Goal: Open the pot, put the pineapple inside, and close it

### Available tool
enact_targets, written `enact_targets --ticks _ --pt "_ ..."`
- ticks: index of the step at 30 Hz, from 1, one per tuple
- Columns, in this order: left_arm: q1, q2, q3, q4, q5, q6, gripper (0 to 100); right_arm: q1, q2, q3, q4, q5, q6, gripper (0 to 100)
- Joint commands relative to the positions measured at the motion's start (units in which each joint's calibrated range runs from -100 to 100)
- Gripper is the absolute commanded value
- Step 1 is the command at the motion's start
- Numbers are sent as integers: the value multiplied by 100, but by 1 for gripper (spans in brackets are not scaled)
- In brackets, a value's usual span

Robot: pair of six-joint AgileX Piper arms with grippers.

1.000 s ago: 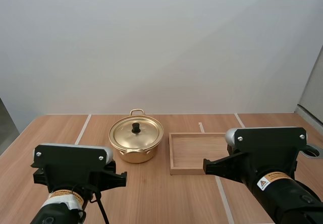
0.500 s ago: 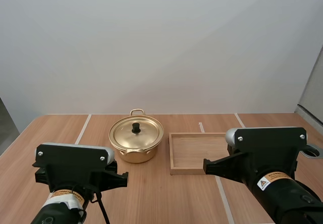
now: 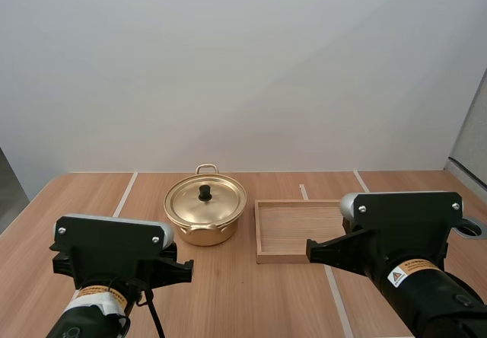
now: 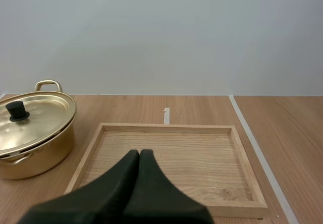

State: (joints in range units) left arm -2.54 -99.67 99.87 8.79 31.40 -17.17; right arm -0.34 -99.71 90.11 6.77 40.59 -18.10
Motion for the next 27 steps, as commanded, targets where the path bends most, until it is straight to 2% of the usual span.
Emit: enact_targets --ticks 1,12,13,15,18,19,27 --pt "-12 -33 13 -86 -138 16 100 13 -29 7 22 -62 -12 0" --pt "-12 -33 13 -86 -124 213 100 13 -29 7 22 -62 -12 0" --pt "-12 -33 13 -86 -116 224 97 13 -29 7 22 -62 -12 0" --pt "-12 -33 13 -86 -116 224 66 13 -29 7 22 -62 -12 0" --pt "-12 -33 13 -86 -116 224 8 13 -29 7 22 -62 -12 0" --pt "-12 -33 13 -86 -116 224 0 13 -29 7 22 -62 -12 0" --pt "-12 -33 13 -128 -132 166 0 13 -29 7 22 -62 -12 0"
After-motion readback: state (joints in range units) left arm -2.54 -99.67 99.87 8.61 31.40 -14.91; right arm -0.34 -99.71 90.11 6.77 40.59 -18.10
